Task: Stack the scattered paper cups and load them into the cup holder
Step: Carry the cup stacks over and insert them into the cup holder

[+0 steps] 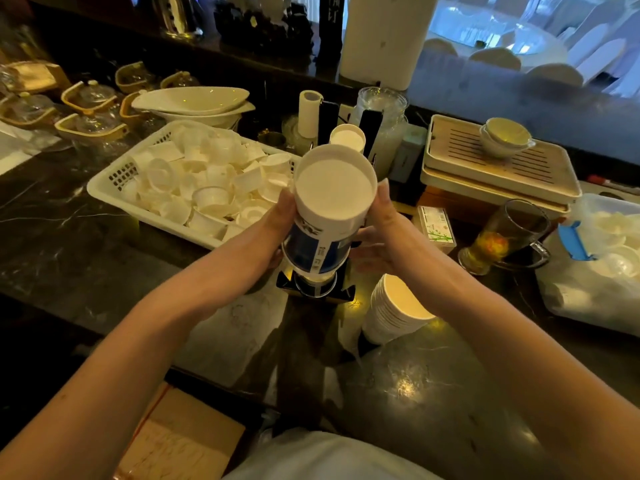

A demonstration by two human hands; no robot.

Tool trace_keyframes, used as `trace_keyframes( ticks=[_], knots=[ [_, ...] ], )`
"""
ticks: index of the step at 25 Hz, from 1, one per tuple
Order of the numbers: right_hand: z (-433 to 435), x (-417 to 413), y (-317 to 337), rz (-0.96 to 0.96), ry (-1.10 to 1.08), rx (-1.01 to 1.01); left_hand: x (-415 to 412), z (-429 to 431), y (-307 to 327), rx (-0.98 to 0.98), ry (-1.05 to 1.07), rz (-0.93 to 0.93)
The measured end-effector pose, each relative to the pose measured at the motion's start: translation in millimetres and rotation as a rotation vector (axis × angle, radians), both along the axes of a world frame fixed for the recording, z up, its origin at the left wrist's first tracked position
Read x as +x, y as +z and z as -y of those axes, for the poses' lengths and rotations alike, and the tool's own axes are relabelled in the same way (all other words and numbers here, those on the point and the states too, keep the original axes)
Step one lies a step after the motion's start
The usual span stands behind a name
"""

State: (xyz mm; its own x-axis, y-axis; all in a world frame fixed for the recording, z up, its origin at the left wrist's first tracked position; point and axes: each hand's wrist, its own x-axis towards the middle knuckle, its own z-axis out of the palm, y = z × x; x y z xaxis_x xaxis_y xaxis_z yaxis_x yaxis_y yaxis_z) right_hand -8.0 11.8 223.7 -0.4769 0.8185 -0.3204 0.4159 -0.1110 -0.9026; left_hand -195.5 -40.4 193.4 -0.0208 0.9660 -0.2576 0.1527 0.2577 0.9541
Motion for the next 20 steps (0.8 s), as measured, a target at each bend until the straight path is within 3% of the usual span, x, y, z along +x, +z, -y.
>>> trace_keyframes(
  ticks=[5, 9, 12, 16, 17, 20],
  knots=[
    [-3.8, -0.5, -25.1, 0.051, -0.009, -0.054, 4.8, 9.4, -7.3, 0.042, -0.205, -0.135],
    [-8.8, -2.6, -40.5, 0.084, -0.03, -0.097, 7.6, 11.8, -11.3, -0.104, -0.21, -0.091],
    [-16.7, 0.8, -50.6, 0.138, -0.016, -0.083, 6.4, 12.5, -23.6, -0.015, -0.306, -0.034],
    [-22.6, 9.5, -60.3, 0.127, 0.169, 0.022, -1.6, 2.8, -59.8, 0.057, -0.211, 0.084],
    [-25.2, 10.6, -64.5, 0.138, 0.184, 0.039, -3.6, -8.7, -65.4, -0.02, -0.155, 0.094],
    [-25.4, 7.7, -71.4, 0.137, 0.149, 0.027, -7.5, -11.3, -82.6, -0.075, -0.225, -0.119]
  ],
)
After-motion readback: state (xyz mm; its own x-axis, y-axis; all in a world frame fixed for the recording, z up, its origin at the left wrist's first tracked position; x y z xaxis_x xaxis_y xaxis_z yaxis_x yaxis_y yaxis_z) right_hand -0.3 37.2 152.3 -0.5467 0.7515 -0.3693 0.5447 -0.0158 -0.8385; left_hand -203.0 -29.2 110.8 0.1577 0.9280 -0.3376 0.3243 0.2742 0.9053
